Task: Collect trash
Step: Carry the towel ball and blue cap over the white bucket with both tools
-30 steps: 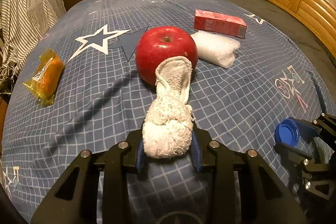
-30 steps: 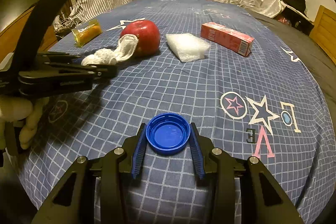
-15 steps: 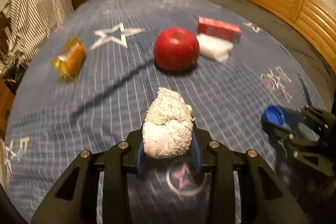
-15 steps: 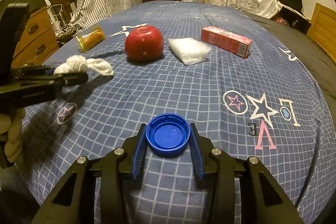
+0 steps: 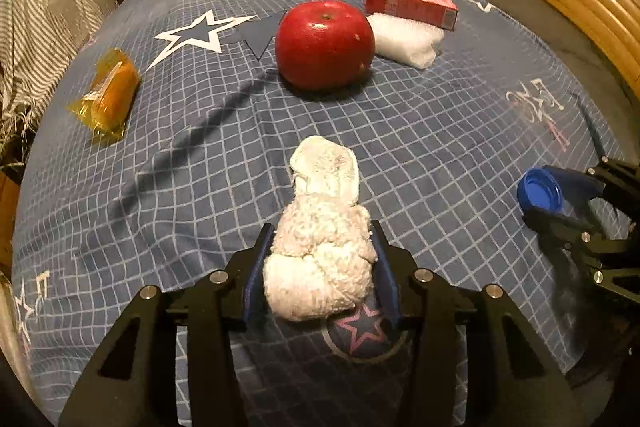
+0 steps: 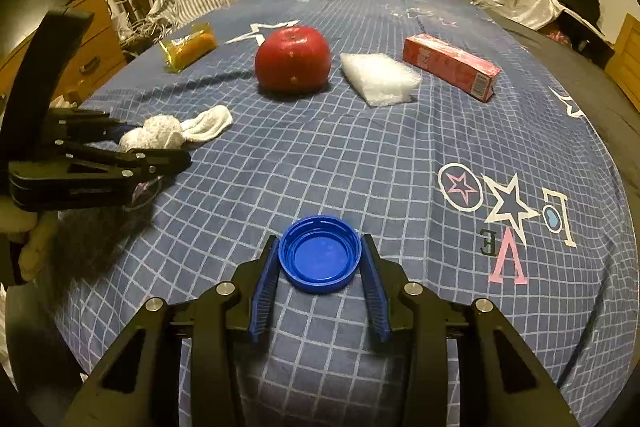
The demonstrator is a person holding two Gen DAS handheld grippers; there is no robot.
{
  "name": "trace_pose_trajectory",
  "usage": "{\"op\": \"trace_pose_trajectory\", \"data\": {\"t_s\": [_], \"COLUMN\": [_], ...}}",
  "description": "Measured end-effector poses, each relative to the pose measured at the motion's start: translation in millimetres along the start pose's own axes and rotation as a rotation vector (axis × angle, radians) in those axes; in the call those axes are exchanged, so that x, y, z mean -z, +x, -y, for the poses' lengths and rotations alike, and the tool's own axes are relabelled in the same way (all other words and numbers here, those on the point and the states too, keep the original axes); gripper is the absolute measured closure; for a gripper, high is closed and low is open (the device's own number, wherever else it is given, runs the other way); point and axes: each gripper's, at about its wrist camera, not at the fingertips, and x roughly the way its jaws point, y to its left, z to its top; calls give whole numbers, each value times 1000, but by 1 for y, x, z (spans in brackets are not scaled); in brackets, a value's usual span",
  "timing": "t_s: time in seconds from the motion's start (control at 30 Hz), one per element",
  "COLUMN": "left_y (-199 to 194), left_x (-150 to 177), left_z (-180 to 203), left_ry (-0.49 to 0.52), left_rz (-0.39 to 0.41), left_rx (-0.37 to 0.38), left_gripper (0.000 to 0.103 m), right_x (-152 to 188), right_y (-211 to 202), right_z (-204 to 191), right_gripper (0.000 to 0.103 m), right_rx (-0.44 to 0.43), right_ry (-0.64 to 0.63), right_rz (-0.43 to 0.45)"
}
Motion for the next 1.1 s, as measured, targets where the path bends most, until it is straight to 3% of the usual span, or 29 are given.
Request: {"op": "trace_pose_trajectory", "data": {"t_s": [0.17, 0.27, 0.43, 0.83, 1.1], "left_y": [-1, -6, -26, -144, -194], "left_x": [3, 9, 20, 45, 67], "left_z": [2, 3, 7, 10, 26], "left_ry": [-4, -22, -50, -134, -176], "left_rz": [24, 59, 140, 478, 675], "left_rx": [-15, -18, -25, -100, -166], "left_gripper": [57, 67, 68, 68, 68], "right_x": [1, 4, 6, 3, 16], "right_y": [0, -4, -26, -111, -177], "right_z": [0, -2, -5, -33, -48], "right_gripper": [61, 62, 62, 62, 62], "right_rx": [6, 15, 17, 62, 119], "right_ry": [-3, 16, 55, 57, 68], "right_rz": [8, 42, 150, 431, 617]}}
